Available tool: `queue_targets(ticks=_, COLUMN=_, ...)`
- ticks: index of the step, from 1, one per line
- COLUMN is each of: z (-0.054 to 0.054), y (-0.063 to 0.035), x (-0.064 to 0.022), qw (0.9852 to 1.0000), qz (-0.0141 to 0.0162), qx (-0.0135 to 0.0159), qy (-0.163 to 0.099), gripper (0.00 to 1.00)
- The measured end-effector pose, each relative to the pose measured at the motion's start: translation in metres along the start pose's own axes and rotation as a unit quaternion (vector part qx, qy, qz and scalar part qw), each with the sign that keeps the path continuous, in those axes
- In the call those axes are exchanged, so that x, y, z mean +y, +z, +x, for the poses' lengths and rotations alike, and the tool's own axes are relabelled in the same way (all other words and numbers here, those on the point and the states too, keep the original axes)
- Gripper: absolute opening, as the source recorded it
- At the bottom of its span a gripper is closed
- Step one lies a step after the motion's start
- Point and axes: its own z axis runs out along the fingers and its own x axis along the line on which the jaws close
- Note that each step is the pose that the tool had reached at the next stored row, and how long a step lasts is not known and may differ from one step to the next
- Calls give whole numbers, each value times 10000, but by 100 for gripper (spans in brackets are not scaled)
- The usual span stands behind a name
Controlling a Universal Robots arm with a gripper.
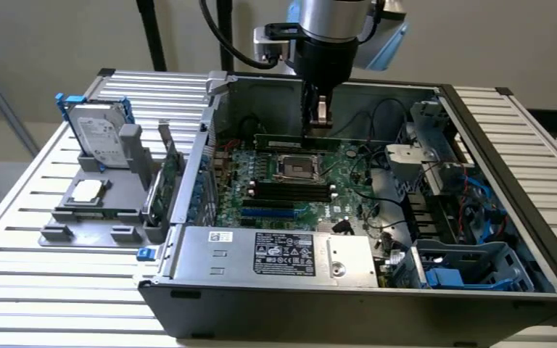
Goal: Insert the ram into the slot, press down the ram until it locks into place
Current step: 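Insert the ram into the slot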
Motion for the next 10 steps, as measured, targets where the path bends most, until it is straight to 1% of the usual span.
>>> queue_targets(ticks=10, z=3, y=184, x=-4, qw=10000, qz=0, qx=0, qy=-47, gripper=13)
